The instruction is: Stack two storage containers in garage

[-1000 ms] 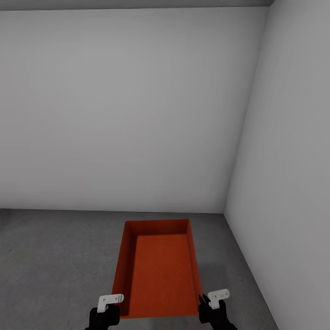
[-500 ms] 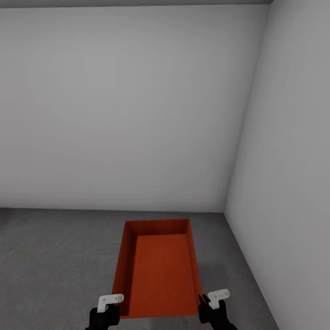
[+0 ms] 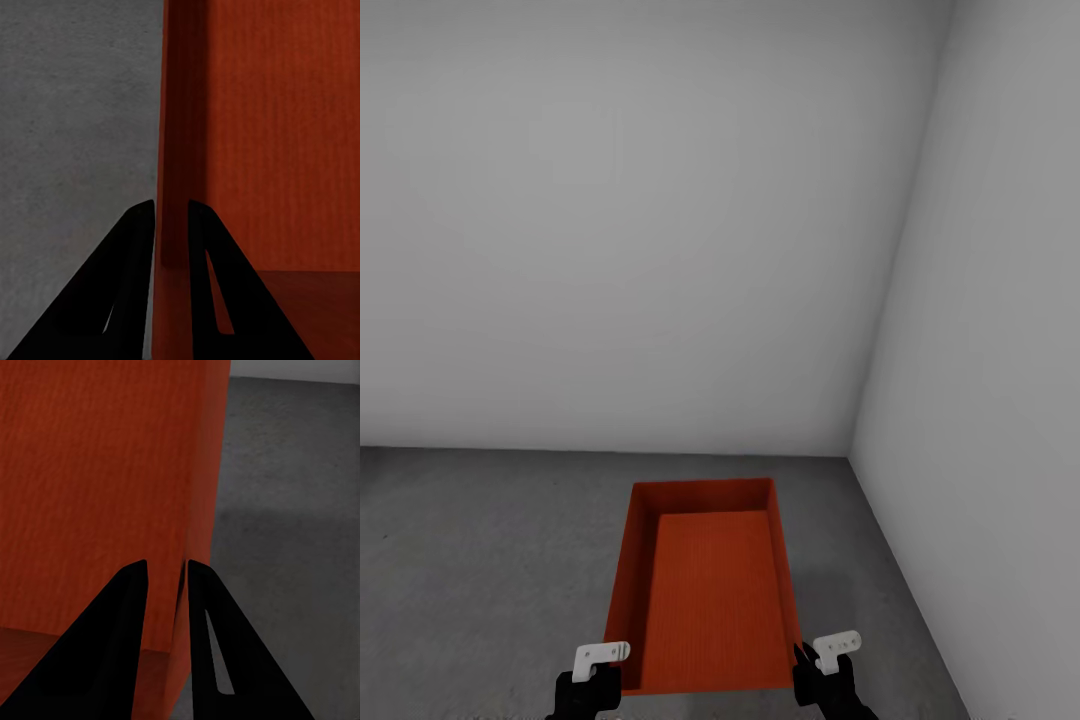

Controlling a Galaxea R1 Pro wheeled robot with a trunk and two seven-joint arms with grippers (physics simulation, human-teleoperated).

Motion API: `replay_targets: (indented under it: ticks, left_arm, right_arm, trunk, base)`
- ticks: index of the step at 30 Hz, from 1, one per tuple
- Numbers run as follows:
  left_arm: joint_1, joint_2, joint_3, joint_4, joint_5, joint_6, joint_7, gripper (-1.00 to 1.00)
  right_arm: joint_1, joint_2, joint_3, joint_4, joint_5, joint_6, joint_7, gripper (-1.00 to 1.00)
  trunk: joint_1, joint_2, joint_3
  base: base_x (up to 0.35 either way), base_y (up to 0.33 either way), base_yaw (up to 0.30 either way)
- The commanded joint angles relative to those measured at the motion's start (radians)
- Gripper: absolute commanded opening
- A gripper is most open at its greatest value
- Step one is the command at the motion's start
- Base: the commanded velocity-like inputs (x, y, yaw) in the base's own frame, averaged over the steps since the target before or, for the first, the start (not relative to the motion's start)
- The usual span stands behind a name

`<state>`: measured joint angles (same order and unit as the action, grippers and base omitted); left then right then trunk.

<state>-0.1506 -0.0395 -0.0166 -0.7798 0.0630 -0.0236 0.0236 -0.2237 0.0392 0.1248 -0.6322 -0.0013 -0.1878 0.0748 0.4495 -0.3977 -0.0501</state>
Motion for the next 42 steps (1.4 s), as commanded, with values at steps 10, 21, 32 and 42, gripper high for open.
replay_targets:
  ticks: [10,21,32,42]
  left_arm:
    - [-0.001,-0.028,-0.025,-0.001,0.003,-0.002,0.004,-1.00]
    - [-0.001,-0.027,-0.025,-0.002,0.003,-0.002,0.004,-1.00]
    - [-0.001,-0.027,-0.025,-0.003,0.003,-0.002,0.006,-1.00]
    - [-0.001,-0.027,-0.025,-0.003,0.003,-0.002,0.006,-1.00]
  right_arm:
    - [0.000,0.001,0.075,0.004,-0.005,-0.002,0.005,-1.00]
    - [0.000,0.001,0.075,0.004,-0.005,-0.002,0.006,-1.00]
    - [0.000,0.001,0.075,0.003,-0.003,-0.004,0.005,-1.00]
    - [0.000,0.001,0.075,0.003,-0.003,-0.004,0.005,-1.00]
  trunk:
    - [0.001,-0.002,-0.018]
    - [0.001,-0.002,-0.036]
    - [0.000,-0.002,-0.054]
    - [0.000,-0.002,-0.070]
  base:
    - [0.000,0.000,0.000]
    - [0.000,0.000,0.000]
    - [0.000,0.000,0.000]
    - [0.000,0.000,0.000]
